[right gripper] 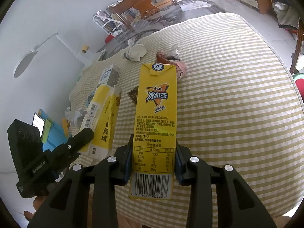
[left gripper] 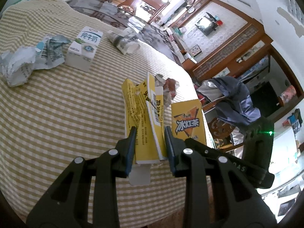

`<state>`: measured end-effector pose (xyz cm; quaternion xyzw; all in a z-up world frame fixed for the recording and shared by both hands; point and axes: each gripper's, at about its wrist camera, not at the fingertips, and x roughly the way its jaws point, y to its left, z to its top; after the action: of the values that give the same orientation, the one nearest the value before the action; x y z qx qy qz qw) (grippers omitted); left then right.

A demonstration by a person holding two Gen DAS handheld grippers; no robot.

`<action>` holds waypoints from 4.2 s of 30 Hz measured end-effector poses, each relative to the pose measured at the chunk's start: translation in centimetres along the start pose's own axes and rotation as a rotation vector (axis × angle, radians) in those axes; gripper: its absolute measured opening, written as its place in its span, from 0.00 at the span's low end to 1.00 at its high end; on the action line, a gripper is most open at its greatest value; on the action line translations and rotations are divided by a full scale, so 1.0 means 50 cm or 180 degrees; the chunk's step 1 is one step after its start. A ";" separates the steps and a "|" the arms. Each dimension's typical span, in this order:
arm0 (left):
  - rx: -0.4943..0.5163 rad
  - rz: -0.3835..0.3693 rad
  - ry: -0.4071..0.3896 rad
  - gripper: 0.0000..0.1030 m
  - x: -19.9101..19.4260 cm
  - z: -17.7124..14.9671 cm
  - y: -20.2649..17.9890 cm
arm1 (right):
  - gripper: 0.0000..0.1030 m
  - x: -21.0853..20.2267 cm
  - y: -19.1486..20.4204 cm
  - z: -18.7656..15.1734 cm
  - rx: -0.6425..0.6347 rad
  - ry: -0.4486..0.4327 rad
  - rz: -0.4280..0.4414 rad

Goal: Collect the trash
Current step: 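Lift the yellow packaging with the left tool while the right tool lifts the iced-tea carton, then carry both items over the red bin and open both tools, then move both empty tools back over the table, then grasp the crumpled white paper with the left tool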

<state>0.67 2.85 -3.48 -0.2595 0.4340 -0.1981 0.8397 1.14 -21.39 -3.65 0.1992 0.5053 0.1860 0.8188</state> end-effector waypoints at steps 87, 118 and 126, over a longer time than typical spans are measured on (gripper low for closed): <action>0.1183 -0.0053 0.0730 0.65 0.208 -0.051 -0.379 | 0.62 -0.402 -0.367 -0.056 0.1242 -0.1610 -0.0265; -0.1049 0.1947 -0.0114 0.80 -0.056 0.148 0.262 | 0.80 -0.195 -0.057 -0.017 -0.0077 -0.0817 -0.0234; -0.1210 0.1704 -0.0087 0.46 -0.047 0.136 0.278 | 0.80 -0.196 -0.066 -0.016 -0.0011 -0.0824 -0.0186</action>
<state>6.52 16.87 -7.13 -0.2909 0.5046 0.1178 0.8043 -3.36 -29.06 1.70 0.2053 0.4006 0.1357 0.8826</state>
